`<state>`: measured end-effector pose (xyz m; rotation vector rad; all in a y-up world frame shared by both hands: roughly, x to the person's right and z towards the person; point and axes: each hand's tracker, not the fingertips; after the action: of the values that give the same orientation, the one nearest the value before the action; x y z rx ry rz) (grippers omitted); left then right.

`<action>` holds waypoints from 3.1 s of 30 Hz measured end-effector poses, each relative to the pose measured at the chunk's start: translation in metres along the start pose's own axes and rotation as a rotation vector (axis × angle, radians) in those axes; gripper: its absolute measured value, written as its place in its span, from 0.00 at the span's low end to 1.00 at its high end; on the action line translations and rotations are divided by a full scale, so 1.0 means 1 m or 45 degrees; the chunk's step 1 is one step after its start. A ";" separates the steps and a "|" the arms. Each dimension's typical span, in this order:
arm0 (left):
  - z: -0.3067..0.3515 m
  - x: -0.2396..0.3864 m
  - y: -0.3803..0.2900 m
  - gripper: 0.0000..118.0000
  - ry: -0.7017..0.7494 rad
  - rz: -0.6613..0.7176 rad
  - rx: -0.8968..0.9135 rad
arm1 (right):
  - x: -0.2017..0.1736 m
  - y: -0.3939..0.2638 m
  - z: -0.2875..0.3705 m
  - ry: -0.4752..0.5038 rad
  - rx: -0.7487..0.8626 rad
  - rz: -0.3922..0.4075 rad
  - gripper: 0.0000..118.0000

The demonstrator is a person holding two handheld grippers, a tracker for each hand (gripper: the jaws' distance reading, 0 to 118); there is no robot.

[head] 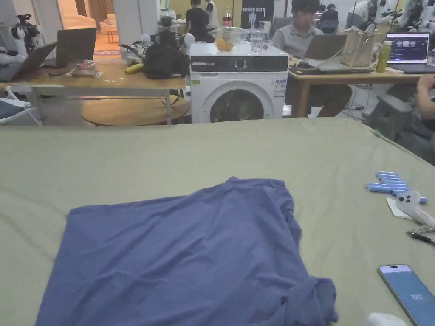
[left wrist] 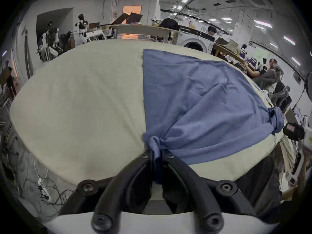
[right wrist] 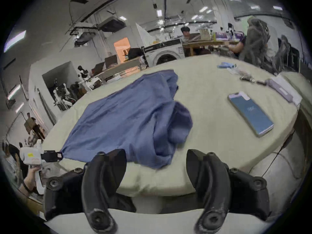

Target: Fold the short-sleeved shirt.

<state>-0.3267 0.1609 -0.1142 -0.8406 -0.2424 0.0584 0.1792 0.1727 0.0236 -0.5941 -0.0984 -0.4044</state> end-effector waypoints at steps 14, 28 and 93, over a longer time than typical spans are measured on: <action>0.034 -0.002 0.081 0.01 -0.119 0.110 0.406 | -0.012 0.080 -0.034 -0.027 0.127 0.192 0.01; -0.099 0.023 0.181 0.16 0.030 0.031 0.367 | -0.008 0.168 -0.193 -0.129 -0.021 0.337 0.23; -0.127 0.023 0.133 0.01 0.040 0.048 -0.092 | 0.009 0.098 -0.077 -0.110 0.052 -0.036 0.41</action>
<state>-0.2687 0.1597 -0.2899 -0.9170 -0.2000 0.0719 0.2242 0.2003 -0.0893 -0.5707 -0.1971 -0.4030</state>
